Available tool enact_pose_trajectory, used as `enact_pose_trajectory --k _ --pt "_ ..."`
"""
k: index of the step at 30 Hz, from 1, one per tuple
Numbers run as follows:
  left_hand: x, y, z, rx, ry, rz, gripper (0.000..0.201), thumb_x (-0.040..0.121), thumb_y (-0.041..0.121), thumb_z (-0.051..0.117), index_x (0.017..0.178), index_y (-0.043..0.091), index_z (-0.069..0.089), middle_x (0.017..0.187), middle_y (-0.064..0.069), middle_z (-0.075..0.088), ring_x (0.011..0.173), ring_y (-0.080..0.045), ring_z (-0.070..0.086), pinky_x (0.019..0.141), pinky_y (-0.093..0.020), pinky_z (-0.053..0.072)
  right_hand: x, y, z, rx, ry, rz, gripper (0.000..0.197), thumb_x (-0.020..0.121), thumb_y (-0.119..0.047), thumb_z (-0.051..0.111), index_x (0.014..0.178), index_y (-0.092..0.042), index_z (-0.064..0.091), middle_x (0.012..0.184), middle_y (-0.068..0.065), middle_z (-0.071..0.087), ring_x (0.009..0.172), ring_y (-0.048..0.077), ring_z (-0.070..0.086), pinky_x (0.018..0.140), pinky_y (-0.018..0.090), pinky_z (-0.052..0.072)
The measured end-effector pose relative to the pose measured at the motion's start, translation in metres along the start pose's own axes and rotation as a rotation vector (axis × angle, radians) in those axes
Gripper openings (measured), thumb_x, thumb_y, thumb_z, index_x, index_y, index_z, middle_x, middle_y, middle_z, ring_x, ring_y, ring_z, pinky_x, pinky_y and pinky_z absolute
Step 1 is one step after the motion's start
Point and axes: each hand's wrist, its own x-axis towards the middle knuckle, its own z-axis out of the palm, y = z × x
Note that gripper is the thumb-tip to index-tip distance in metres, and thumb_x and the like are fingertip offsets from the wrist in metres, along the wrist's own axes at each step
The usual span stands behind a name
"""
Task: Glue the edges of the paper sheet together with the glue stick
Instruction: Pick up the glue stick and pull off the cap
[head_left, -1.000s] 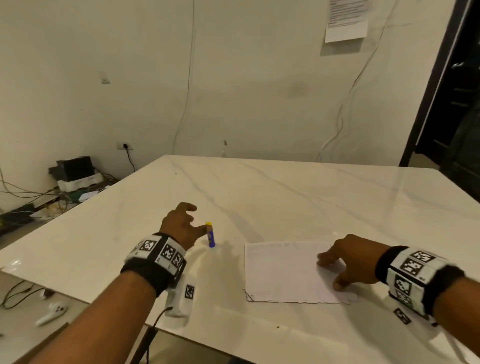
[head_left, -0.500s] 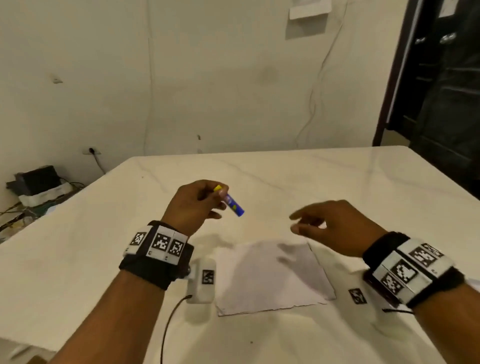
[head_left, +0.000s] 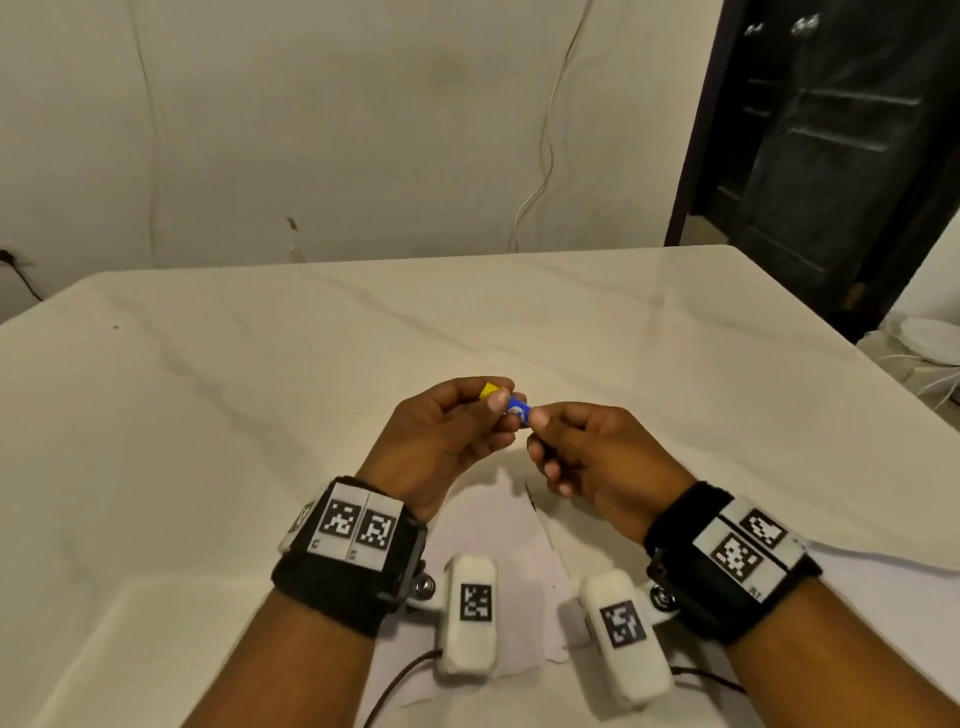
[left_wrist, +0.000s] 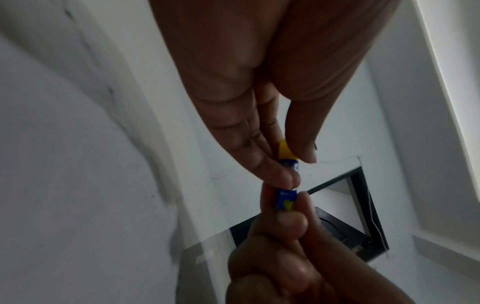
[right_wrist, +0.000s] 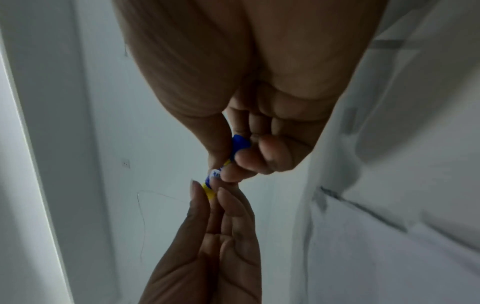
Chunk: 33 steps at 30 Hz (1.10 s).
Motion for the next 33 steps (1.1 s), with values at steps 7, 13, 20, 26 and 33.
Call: enact_pose_trajectory --k 7,13,20,26,33 --pt "-0.0022 0.0018 0.0008 -0.003 -0.116 -0.001 0.033 0.099 0.018 0.05 0.131 0.017 0.059 0.121 -0.008 0.07 0.08 -0.018 0.069 0.075 -0.027 0.059 0.0005 -0.0039 -0.0022 0.034 -0.052 0.104 0.041 0.099 -0.039 0.051 0.098 -0.004 0.074 0.059 0.01 0.057 0.045 0.02 0.043 0.044 0.025 0.031" --pt "-0.0026 0.0007 0.0023 -0.001 -0.077 0.082 0.03 0.087 0.019 0.06 0.114 0.007 0.065 0.112 -0.014 0.072 0.073 -0.017 0.068 0.084 -0.036 0.06 0.0 -0.0051 0.0029 0.082 -0.077 0.105 0.044 0.099 -0.042 0.049 0.088 -0.007 0.072 0.057 0.014 0.057 0.041 0.022 0.044 0.043 0.025 0.03" --pt "-0.0012 -0.0019 0.0019 0.013 -0.013 0.145 0.026 0.086 0.015 0.063 0.108 0.003 0.068 0.107 -0.016 0.074 0.079 -0.021 0.071 0.071 -0.024 0.058 0.0009 0.0007 0.0033 0.157 -0.047 0.049 0.037 0.094 -0.033 0.061 0.097 0.0 0.075 0.065 0.01 0.061 0.049 0.018 0.049 0.046 0.024 0.039" --pt "-0.0022 -0.0008 0.0013 0.056 0.016 0.175 0.02 0.089 0.012 0.063 0.106 0.003 0.07 0.104 -0.015 0.075 0.075 -0.015 0.069 0.073 -0.024 0.058 0.0008 0.0016 0.0014 0.122 -0.028 0.009 0.03 0.076 -0.024 0.077 0.099 -0.005 0.074 0.078 0.01 0.067 0.062 0.016 0.058 0.059 0.027 0.049" --pt "-0.0034 -0.0005 0.0015 0.056 0.018 0.189 0.019 0.09 0.012 0.061 0.106 0.006 0.069 0.106 -0.012 0.075 0.075 -0.014 0.07 0.074 -0.023 0.058 0.0014 0.0017 0.0027 0.24 -0.007 0.047 0.031 0.094 -0.025 0.062 0.107 0.001 0.072 0.077 0.013 0.068 0.059 0.017 0.058 0.056 0.027 0.05"
